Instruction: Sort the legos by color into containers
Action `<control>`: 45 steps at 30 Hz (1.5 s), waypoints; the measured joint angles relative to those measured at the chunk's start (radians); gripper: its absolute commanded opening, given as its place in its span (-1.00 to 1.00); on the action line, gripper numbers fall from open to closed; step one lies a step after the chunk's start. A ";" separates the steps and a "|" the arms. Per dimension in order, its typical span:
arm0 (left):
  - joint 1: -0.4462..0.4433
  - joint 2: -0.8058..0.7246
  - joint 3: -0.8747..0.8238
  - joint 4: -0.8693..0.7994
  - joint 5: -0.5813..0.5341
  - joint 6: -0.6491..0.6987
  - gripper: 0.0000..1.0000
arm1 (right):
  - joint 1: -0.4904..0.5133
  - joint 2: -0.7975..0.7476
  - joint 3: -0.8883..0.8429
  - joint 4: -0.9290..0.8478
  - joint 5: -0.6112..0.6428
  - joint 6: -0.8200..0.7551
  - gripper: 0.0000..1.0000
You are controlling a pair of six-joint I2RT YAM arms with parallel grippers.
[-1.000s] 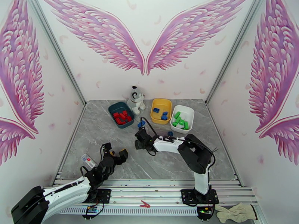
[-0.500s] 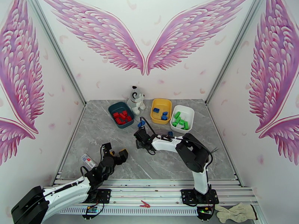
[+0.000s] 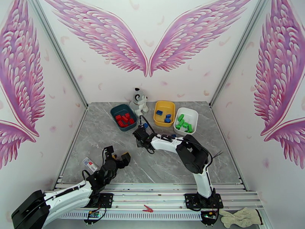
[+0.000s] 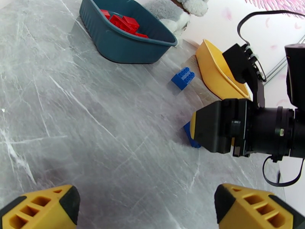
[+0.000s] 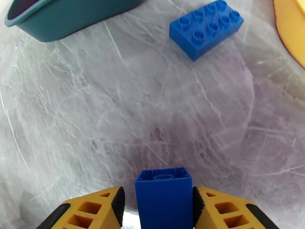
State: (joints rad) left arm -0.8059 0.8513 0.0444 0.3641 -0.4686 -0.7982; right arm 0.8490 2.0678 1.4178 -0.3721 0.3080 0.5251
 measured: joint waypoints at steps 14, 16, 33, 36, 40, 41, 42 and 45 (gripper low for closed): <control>0.014 0.387 0.116 0.148 0.061 0.021 0.97 | -0.036 0.061 0.028 -0.008 -0.016 -0.025 -0.19; 0.019 0.428 0.127 0.177 0.074 0.021 0.98 | -0.036 0.060 0.028 -0.008 -0.015 -0.028 -0.23; 0.074 0.651 0.449 0.269 0.240 0.071 0.97 | -0.191 -0.133 -0.071 0.002 -0.101 -0.029 -0.41; 0.092 0.752 0.574 0.291 0.294 0.087 0.97 | -0.267 -0.172 -0.068 0.000 -0.120 -0.029 -0.42; 0.116 0.874 0.709 0.318 0.346 0.093 0.98 | -0.369 -0.173 -0.008 -0.019 -0.138 -0.029 -0.42; 0.119 0.897 0.736 0.322 0.355 0.095 0.98 | -0.388 -0.172 0.010 -0.026 -0.140 -0.029 -0.41; 0.123 0.923 0.770 0.323 0.369 0.100 0.98 | -0.410 -0.169 0.040 -0.038 -0.140 -0.029 -0.40; 0.127 0.970 0.845 0.322 0.391 0.117 0.97 | -0.454 -0.142 0.148 -0.065 -0.140 -0.030 -0.28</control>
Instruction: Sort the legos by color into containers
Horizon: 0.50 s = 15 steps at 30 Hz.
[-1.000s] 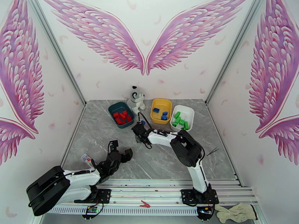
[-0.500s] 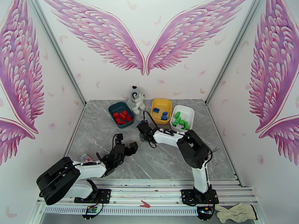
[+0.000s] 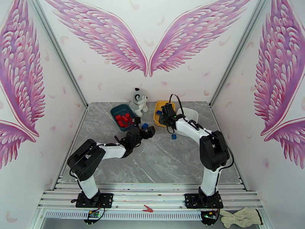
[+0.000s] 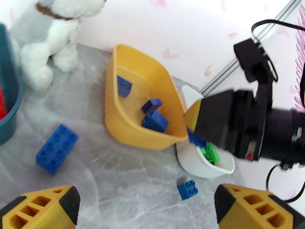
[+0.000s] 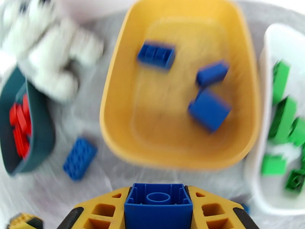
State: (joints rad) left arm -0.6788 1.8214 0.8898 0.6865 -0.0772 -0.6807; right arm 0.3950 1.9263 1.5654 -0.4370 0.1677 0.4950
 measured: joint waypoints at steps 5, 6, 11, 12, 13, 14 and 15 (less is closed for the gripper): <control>0.000 0.011 0.048 0.008 0.010 0.031 0.98 | -0.037 0.093 0.200 -0.059 -0.003 -0.026 0.08; 0.000 0.010 0.047 0.008 0.008 0.035 0.98 | -0.040 0.110 0.226 -0.073 -0.003 -0.031 0.11; -0.001 -0.054 -0.046 0.025 -0.027 0.054 0.98 | -0.045 0.139 0.262 -0.133 -0.004 -0.055 0.17; -0.002 -0.076 -0.076 0.029 -0.038 0.055 0.97 | -0.045 0.138 0.260 -0.132 -0.009 -0.056 0.17; -0.003 -0.101 -0.108 0.037 -0.053 0.055 0.97 | -0.045 0.134 0.250 -0.127 -0.019 -0.059 0.17; -0.003 -0.125 -0.137 0.039 -0.069 0.053 0.97 | -0.042 0.124 0.232 -0.124 -0.026 -0.061 0.17; -0.005 -0.153 -0.170 0.046 -0.091 0.053 0.97 | -0.039 0.112 0.209 -0.119 -0.031 -0.063 0.17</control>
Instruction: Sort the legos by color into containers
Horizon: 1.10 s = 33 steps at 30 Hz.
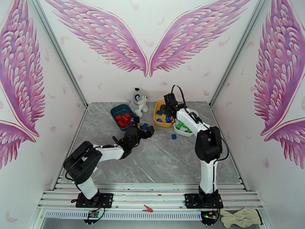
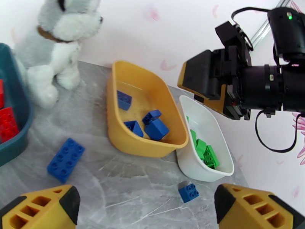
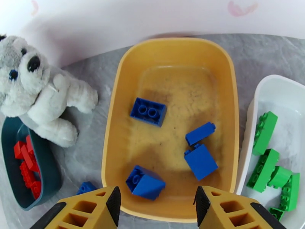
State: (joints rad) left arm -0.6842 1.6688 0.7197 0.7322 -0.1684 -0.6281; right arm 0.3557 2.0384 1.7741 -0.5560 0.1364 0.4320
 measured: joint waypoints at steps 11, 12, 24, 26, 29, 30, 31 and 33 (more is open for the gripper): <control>-0.025 -0.203 -0.285 0.006 -0.201 -0.040 0.97 | 0.145 -0.090 -0.201 0.078 -0.035 -0.007 0.30; -0.026 -0.221 -0.315 0.005 -0.216 -0.047 0.97 | 0.161 -0.090 -0.209 0.084 -0.037 -0.007 0.31; -0.039 -0.530 -0.538 -0.116 -0.311 -0.131 0.98 | 0.277 0.083 -0.156 0.134 -0.040 0.047 0.50; -0.047 -0.586 -0.559 -0.149 -0.326 -0.135 0.97 | 0.282 0.128 -0.120 0.130 -0.036 0.063 0.48; -0.058 -0.665 -0.584 -0.196 -0.346 -0.138 0.98 | 0.283 0.188 -0.056 0.114 -0.029 0.095 0.47; -0.058 -0.689 -0.590 -0.213 -0.351 -0.139 0.97 | 0.283 0.203 -0.036 0.109 -0.025 0.106 0.48; -0.060 -0.709 -0.595 -0.228 -0.356 -0.139 0.98 | 0.283 0.220 -0.011 0.102 -0.021 0.120 0.48; -0.061 -0.740 -0.603 -0.248 -0.365 -0.140 0.98 | 0.283 0.249 0.033 0.094 -0.012 0.145 0.49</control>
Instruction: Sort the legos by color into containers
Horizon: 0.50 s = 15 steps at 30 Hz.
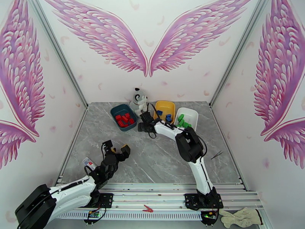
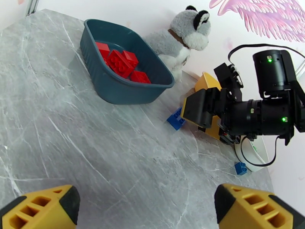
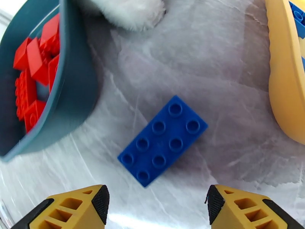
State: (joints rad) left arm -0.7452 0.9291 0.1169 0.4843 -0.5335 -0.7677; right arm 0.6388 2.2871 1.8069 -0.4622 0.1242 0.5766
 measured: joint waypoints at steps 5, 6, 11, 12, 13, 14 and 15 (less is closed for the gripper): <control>-0.002 -0.031 -0.009 -0.031 -0.011 -0.002 0.98 | 0.000 0.068 0.110 -0.042 0.025 0.060 0.51; -0.002 -0.032 -0.011 -0.032 -0.011 -0.003 0.97 | 0.000 0.084 0.133 -0.057 0.032 0.073 0.51; -0.004 -0.032 -0.017 -0.033 -0.010 -0.007 0.98 | 0.000 0.151 0.232 -0.129 0.068 0.125 0.47; -0.004 -0.032 -0.018 -0.033 -0.010 -0.007 0.97 | 0.000 0.159 0.245 -0.143 0.071 0.131 0.45; -0.004 -0.032 -0.019 -0.033 -0.010 -0.007 0.97 | 0.000 0.172 0.263 -0.156 0.075 0.137 0.44; -0.004 -0.032 -0.019 -0.033 -0.010 -0.008 0.97 | 0.000 0.183 0.279 -0.166 0.078 0.142 0.42; -0.004 -0.032 -0.019 -0.033 -0.010 -0.008 0.97 | 0.000 0.193 0.291 -0.173 0.079 0.145 0.41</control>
State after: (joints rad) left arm -0.7494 0.8970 0.0978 0.4511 -0.5438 -0.7753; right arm 0.6388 2.4798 2.0975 -0.6353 0.2031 0.7216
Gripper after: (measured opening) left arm 0.987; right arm 0.716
